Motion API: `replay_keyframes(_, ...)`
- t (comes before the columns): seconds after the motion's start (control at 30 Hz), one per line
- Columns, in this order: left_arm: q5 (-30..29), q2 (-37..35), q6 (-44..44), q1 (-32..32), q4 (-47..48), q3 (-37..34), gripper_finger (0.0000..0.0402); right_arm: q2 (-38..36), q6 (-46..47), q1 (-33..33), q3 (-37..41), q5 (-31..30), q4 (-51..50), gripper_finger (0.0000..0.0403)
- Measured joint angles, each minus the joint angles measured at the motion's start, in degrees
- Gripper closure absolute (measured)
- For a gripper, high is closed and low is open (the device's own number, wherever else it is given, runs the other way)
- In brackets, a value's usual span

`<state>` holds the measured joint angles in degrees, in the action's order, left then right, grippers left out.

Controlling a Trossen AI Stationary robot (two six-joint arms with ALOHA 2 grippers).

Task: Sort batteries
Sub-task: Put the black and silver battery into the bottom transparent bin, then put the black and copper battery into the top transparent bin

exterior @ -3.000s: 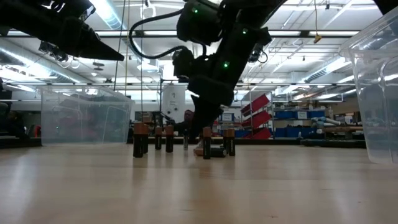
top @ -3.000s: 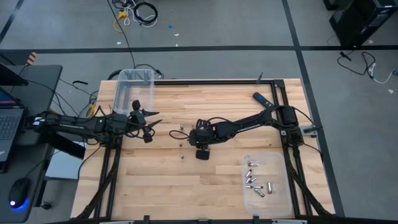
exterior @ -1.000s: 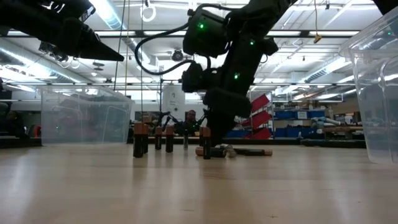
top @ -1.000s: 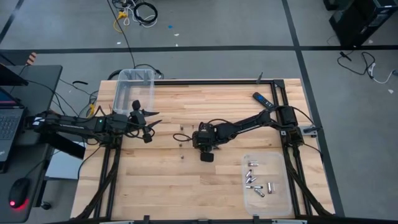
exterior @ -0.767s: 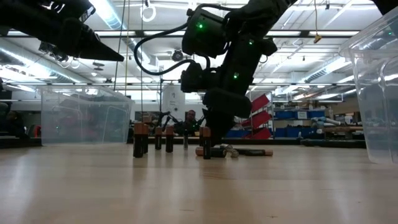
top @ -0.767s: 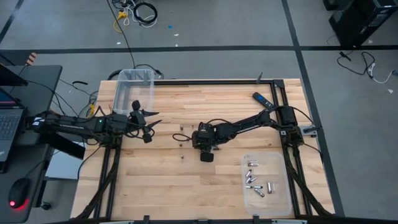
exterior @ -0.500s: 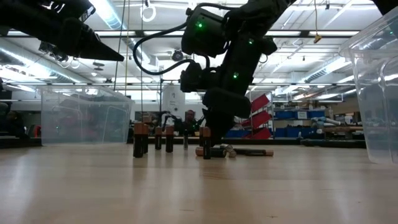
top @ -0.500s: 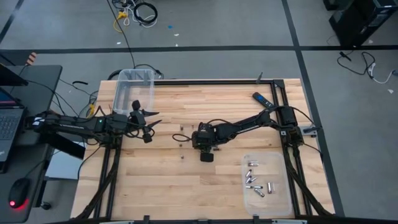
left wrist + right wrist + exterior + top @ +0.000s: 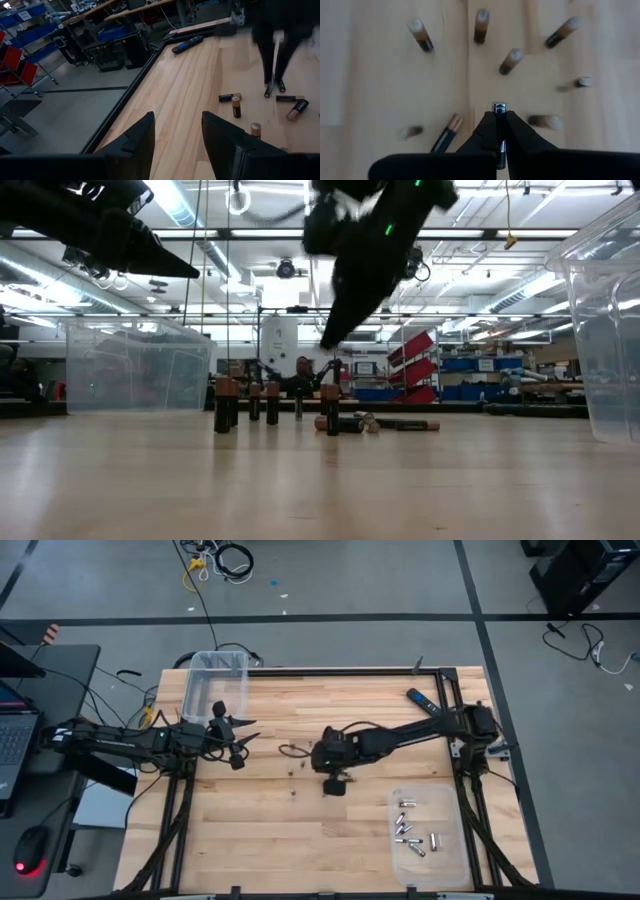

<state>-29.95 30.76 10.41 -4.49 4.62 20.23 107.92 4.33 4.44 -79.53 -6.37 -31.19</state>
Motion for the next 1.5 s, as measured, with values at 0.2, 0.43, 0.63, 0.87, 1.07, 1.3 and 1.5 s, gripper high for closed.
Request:
replay_keyframes(0.2, 0.0, 0.0, 0.0, 0.0, -0.1, 0.0, 0.0241, -12.1, 6.7, 3.7, 0.0, 1.8, -15.3, 0.0398)
replay_keyframes(0.43, 0.0, 0.0, 0.0, 0.0, -1.0, 0.0, 0.0241, -26.9, 27.5, 15.0, -0.1, 3.1, -28.5, 0.0398)
replay_keyframes(0.63, 0.0, 0.0, 0.6, 0.0, -1.4, 0.0, 0.0241, -30.4, 51.0, 28.3, -0.1, -1.4, -36.7, 0.0398)
replay_keyframes(0.87, 0.0, 0.0, 1.5, 0.0, -4.1, 0.0, 0.0241, -28.6, 64.9, 37.9, -0.1, -6.8, -39.6, 0.0386)
replay_keyframes(1.07, 0.0, 0.0, 1.1, 0.0, -4.1, 0.0, 0.0241, -28.3, 74.8, 40.6, -0.1, -9.1, -43.9, 0.0341)
replay_keyframes(1.3, 0.0, 0.0, -0.4, 0.0, -3.6, 0.0, 0.0241, -28.3, 75.0, 41.2, -0.1, -11.5, -44.2, 0.0306)
replay_keyframes(1.5, 0.0, 0.0, -0.5, 0.0, -3.6, 0.0, 0.0241, -28.3, 67.1, 39.7, -0.1, -23.0, -39.9, 0.0308)
